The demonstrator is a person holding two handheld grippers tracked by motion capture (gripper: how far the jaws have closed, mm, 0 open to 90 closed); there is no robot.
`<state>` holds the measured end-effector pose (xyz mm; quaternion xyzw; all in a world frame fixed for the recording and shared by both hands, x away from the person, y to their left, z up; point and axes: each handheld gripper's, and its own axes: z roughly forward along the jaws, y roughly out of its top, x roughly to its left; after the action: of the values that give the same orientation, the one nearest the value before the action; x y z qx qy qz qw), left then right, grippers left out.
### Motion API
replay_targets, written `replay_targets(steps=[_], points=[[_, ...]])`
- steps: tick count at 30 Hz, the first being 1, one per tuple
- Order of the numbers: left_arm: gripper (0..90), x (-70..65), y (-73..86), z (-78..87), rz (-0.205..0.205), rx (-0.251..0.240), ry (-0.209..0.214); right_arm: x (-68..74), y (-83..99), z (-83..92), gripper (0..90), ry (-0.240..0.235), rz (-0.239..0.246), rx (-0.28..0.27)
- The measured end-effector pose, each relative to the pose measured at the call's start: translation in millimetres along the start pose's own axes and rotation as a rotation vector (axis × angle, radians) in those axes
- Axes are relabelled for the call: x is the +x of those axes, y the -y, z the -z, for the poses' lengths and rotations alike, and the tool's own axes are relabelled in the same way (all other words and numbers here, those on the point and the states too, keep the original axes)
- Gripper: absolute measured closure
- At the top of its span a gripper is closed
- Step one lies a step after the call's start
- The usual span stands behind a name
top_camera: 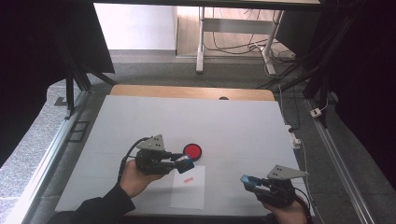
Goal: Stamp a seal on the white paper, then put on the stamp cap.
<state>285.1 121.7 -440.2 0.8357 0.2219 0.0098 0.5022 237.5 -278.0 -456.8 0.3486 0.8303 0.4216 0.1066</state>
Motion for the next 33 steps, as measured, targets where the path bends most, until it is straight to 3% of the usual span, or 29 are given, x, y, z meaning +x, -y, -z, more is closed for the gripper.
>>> replay_targets(steps=[16, 29, 33], points=[[70.2, -0.2, -3.2, 4.6, 0.009, 0.004, 0.025, 2.0, -2.1, 1.6, 68.4, -0.008, -0.001, -0.033], [70.2, 0.5, -5.2, 7.1, 0.009, -0.008, 0.027, 6.2, -13.1, 0.1, 68.4, -0.068, 0.003, -0.065], [70.2, 0.5, -5.5, 7.4, 0.003, -0.009, 0.03, 9.7, -16.8, -2.2, 68.3, -0.083, 0.031, -0.06]])
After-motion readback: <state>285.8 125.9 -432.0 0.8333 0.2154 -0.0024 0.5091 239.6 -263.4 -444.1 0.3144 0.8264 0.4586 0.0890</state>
